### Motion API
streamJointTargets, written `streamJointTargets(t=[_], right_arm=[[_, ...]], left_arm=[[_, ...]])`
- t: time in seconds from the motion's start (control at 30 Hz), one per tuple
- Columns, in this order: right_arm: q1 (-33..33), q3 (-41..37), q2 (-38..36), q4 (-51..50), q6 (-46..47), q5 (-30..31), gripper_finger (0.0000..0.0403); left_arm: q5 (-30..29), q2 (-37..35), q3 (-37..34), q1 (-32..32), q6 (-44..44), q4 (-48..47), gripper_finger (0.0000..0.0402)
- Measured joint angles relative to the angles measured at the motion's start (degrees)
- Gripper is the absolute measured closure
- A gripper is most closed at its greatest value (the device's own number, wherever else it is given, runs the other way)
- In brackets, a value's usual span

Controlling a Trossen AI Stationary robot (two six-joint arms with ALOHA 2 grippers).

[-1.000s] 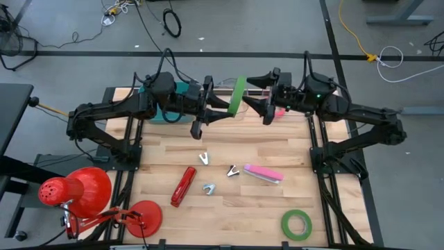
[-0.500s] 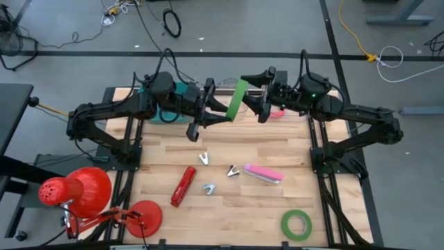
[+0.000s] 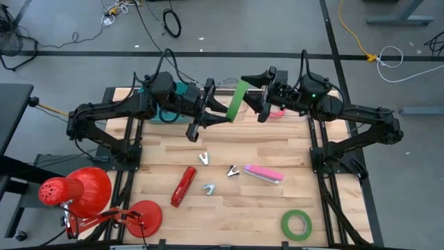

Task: Pick and place Stapler, Stapler remover, tape
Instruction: Put the top green tape into the right transparent bin

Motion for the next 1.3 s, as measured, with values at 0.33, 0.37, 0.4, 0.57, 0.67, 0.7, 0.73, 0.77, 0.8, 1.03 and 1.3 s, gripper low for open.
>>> streamJointTargets(t=[0.33,0.37,0.4,0.57,0.67,0.7,0.73,0.77,0.8,1.03,1.3], right_arm=[[0.00,0.00,0.00,0.00,-0.02,-0.26,0.0177],[0.00,0.00,0.00,-0.02,-0.02,-0.28,0.0184],[0.00,0.00,0.00,-0.02,-0.02,-0.32,0.0191],[0.00,0.00,0.00,-0.02,-0.02,-0.64,0.0225],[0.00,0.00,0.00,-0.04,-0.02,-0.66,0.0243],[0.00,0.00,0.00,-0.04,-0.02,-0.69,0.0249],[0.00,0.00,0.00,-0.06,-0.02,-0.70,0.0255],[0.00,0.00,0.00,-0.07,-0.02,-0.70,0.0261],[0.00,0.00,0.00,-0.07,-0.02,-0.71,0.0267],[0.00,0.00,0.00,-0.20,-0.21,-0.55,0.0310],[0.00,0.00,0.00,-0.62,-0.26,-0.50,0.0312]], left_arm=[[-0.02,0.00,0.00,0.02,0.04,-0.01,0.0303],[-0.02,0.00,0.00,0.02,0.04,-0.02,0.0303],[-0.04,0.00,0.00,0.02,0.04,0.00,0.0303],[-0.04,0.00,0.00,0.02,0.02,-0.05,0.0303],[-0.07,0.00,0.00,0.02,0.02,-0.05,0.0303],[-0.09,0.00,0.00,0.02,0.02,-0.05,0.0303],[-0.15,0.00,0.00,0.03,0.02,-0.05,0.0303],[-0.35,0.00,0.00,0.02,0.02,-0.05,0.0303],[-0.63,0.00,0.00,0.02,0.02,-0.05,0.0303],[-1.25,0.04,-0.02,0.02,0.02,-0.09,0.0303],[-1.29,0.04,-0.04,0.02,-0.02,-0.13,0.0298]])
